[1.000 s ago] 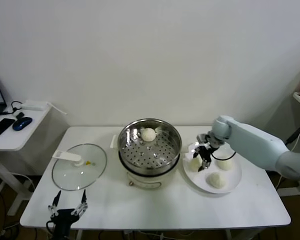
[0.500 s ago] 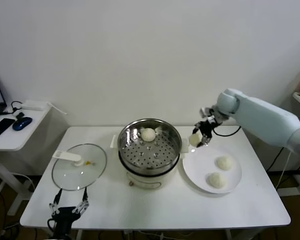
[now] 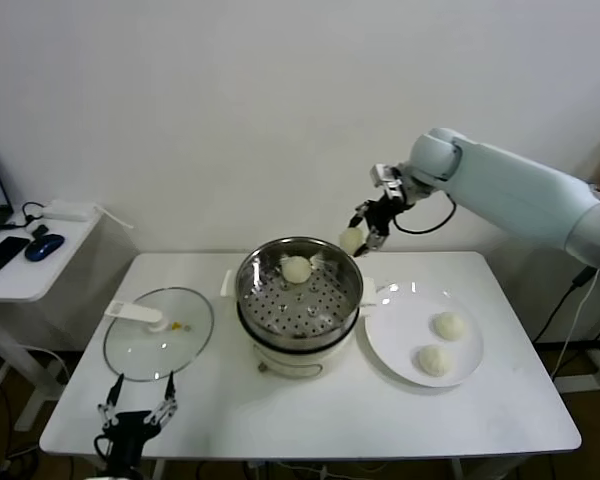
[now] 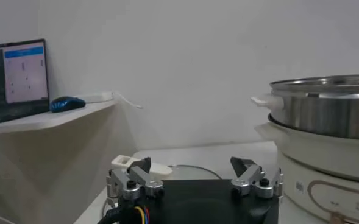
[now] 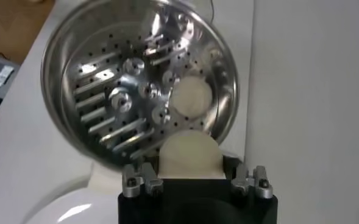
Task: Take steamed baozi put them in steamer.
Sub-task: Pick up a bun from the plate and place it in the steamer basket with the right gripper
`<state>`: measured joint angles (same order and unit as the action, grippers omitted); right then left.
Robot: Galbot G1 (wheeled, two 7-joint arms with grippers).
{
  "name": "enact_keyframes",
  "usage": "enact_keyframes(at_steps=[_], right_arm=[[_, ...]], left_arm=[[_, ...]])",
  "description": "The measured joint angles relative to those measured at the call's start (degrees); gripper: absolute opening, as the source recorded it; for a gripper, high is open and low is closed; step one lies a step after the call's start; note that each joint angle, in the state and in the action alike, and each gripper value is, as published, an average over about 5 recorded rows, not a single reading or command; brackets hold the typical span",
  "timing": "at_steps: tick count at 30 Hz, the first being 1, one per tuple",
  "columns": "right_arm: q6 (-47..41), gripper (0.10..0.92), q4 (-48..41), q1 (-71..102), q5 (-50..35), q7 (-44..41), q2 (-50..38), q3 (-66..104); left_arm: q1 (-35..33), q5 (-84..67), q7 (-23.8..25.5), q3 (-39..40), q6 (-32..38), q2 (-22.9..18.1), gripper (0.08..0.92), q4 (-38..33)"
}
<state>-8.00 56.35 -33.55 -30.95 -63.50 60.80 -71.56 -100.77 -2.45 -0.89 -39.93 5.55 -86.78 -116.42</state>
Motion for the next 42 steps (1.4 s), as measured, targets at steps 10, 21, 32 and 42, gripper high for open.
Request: enact_keyframes(at_steps=[10,21,32,42], right_arm=[[-1.59,0.67,-3.09,2.04,-2.35,1.24,9.44,-0.13],[-1.86,0.661,-7.55,6.19,-2.02,1.43,18.14,-0.14],[-1.5,0.657,-10.85,8.95,-0.97,1.2,22.68,0.17],[-1.37,0.659,-11.43,9.85,-0.16,0.93,23.44,0.06]], left_arm=[[-0.73,-0.01,-0.02,-0.56,0.03,0.0,0.823,-0.95],[-0.9,-0.12,-0.01,-0.6,0.05,0.07,0.823,-0.87],[-0.68,-0.12,-0.09,-0.55,-0.09,-0.04,0.823,-0.79],[-0.48,-0.11,-0.11,-0.51,-0.13,-0.04,0.823,-0.58]])
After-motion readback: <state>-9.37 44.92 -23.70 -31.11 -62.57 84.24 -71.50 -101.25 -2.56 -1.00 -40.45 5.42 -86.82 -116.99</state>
